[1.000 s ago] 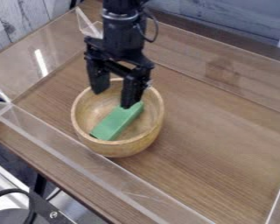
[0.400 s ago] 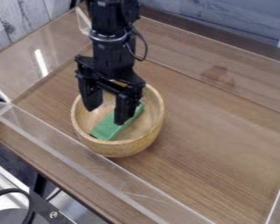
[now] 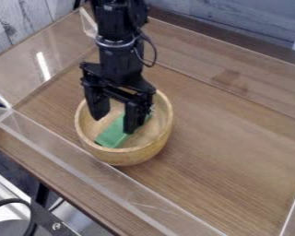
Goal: Remove the green block from inside the brown bowl and put it on the table
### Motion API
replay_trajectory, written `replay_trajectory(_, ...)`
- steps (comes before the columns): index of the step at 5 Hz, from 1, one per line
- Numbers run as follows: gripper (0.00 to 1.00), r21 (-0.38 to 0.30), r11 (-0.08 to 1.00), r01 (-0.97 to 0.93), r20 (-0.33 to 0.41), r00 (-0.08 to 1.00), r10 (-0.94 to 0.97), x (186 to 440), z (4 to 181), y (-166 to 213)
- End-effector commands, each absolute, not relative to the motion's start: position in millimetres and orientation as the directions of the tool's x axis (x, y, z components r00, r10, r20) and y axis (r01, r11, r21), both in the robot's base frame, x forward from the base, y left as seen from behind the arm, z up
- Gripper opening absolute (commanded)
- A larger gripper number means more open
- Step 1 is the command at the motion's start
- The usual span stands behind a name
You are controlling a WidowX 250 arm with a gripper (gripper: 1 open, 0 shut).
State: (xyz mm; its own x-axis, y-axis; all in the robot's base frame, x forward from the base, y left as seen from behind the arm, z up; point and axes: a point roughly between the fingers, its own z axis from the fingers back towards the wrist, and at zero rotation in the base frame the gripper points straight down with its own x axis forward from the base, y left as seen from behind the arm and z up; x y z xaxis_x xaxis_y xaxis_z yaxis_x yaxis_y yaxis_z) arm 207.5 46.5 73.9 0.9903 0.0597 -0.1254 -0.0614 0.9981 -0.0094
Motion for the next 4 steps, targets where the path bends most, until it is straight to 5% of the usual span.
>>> replay_trajectory(1,1.00,-0.002,0.998,-0.060,-0.059,0.996,0.060,214.5,88.4,45.0)
replay_trajectory(4,1.00,-0.004,0.998,-0.065,-0.057,0.996,0.065,215.2,83.2,40.6)
